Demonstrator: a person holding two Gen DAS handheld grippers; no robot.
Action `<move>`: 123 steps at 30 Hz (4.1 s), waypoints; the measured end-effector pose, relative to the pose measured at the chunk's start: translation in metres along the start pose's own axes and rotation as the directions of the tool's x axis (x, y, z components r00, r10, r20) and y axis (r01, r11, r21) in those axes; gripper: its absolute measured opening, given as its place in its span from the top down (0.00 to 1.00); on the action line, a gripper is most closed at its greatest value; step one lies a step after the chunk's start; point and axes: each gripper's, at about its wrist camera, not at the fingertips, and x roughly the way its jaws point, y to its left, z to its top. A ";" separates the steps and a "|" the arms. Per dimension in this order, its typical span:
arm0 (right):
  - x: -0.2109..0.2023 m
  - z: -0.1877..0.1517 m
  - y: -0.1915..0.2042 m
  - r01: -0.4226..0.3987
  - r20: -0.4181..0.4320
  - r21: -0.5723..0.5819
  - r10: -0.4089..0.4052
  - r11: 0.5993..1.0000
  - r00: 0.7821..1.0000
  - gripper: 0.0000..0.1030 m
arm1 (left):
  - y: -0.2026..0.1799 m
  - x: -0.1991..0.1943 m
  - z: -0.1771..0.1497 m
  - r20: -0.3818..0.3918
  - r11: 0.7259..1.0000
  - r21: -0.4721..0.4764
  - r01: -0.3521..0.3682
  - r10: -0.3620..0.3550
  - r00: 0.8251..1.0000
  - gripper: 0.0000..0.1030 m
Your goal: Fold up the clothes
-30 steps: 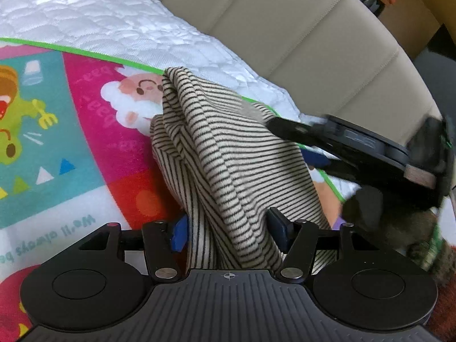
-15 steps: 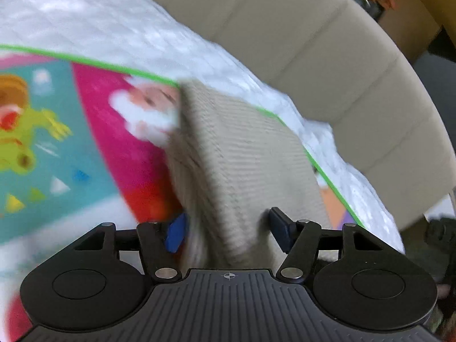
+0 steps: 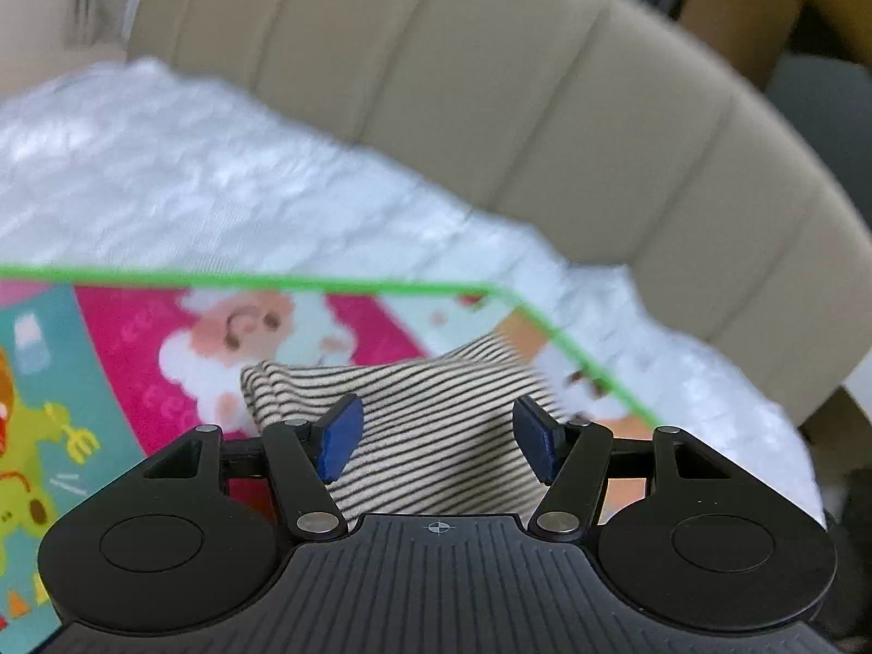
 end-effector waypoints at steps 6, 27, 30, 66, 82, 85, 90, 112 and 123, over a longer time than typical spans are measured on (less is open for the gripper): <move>-0.029 0.005 0.028 0.073 0.174 -0.153 -0.046 0.986 0.984 0.07 | 0.022 0.024 0.013 -0.074 0.999 -0.030 0.034 -0.036 0.997 0.33; 0.027 -0.016 0.016 0.019 -0.025 -0.041 -0.020 0.999 0.999 0.00 | 0.012 -0.048 -0.050 -0.047 0.942 -0.260 -0.212 0.207 0.977 0.18; 0.024 -0.013 0.013 -0.006 -0.041 -0.025 0.005 1.000 0.999 0.00 | 0.024 -0.042 -0.064 -0.059 0.913 -0.370 -0.173 0.163 0.985 0.14; -0.005 -0.001 -0.014 0.136 0.134 0.009 -0.136 0.991 0.982 0.00 | 0.012 -0.039 -0.060 0.041 0.954 -0.288 0.082 -0.073 0.996 0.40; 0.001 -0.005 -0.005 0.167 0.153 -0.067 -0.155 0.984 0.976 0.00 | 0.020 -0.036 -0.059 0.058 0.957 -0.289 0.010 0.007 0.998 0.36; -0.001 -0.006 -0.007 0.161 0.169 -0.058 -0.149 0.985 0.974 0.00 | 0.021 -0.050 -0.054 0.090 0.950 -0.310 0.022 0.006 0.996 0.20; -0.008 -0.003 -0.007 0.173 0.218 -0.030 -0.162 0.984 0.962 0.00 | 0.020 -0.048 -0.053 0.091 0.945 -0.320 0.064 -0.037 0.995 0.21; -0.027 0.016 -0.015 0.221 0.347 -0.032 -0.196 0.975 0.917 0.00 | -0.003 -0.029 -0.063 -0.043 0.985 -0.170 -0.001 -0.006 0.999 0.44; -0.023 0.043 0.058 0.321 0.364 -0.260 -0.215 0.911 0.906 0.19 | 0.024 -0.069 -0.044 0.037 0.958 -0.253 -0.137 0.151 0.988 0.09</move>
